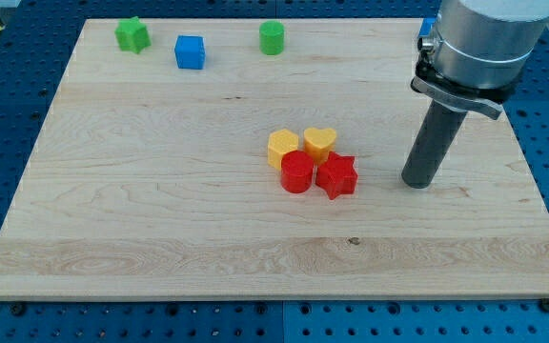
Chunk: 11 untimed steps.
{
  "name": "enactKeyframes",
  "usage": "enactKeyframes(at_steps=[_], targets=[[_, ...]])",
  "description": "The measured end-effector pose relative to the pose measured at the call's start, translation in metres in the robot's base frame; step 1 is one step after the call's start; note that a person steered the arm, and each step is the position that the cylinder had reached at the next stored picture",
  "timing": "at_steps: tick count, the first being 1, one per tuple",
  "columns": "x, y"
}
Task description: Move your arm to the right of the red star
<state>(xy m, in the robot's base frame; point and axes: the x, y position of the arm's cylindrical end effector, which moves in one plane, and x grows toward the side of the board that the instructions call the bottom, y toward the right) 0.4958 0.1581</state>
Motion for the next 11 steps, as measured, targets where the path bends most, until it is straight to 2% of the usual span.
enactKeyframes(at_steps=[11], targets=[[-0.001, -0.025]])
